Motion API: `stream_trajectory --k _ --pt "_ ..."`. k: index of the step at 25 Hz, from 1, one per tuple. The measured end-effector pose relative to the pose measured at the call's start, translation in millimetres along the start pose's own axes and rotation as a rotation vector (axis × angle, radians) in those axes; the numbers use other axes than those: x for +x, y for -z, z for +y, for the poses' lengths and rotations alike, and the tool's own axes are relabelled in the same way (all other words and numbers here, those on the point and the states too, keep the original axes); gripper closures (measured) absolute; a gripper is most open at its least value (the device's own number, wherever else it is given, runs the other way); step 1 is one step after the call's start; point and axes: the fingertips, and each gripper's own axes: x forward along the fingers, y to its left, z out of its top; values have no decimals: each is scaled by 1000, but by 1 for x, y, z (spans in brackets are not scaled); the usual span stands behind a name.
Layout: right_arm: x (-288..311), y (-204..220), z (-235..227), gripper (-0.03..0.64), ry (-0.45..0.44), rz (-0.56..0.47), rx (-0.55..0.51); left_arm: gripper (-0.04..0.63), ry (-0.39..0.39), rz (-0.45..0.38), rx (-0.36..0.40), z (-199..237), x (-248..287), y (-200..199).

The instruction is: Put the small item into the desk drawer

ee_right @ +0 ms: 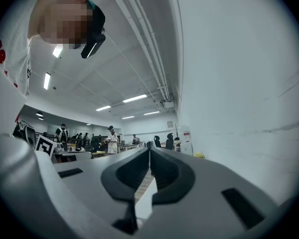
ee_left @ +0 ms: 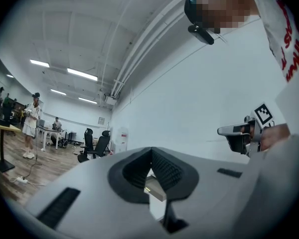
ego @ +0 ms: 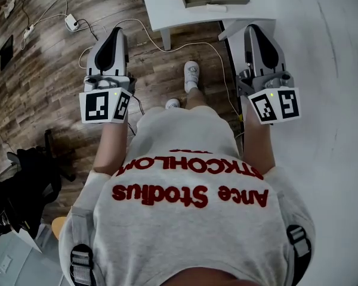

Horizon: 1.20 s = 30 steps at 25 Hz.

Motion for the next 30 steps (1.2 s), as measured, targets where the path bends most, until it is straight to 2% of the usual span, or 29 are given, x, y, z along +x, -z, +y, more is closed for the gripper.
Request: stream_trajectory --k 6,11,20,23,30 --pt "47 -6 -14 607 -85 -9 -25 588 -54 -8 4 13 27 2" --pt "98 -9 -46 607 -139 -5 -14 588 -99 -5 12 24 72 1" --pt "161 -7 -103 607 -203 -16 18 588 -190 -10 40 38 134 4" --pt "182 -9 -120 607 -229 -22 26 588 -225 6 75 41 154 4" --pt "218 -10 -152 607 -276 -38 45 588 -255 -11 94 39 199 4"
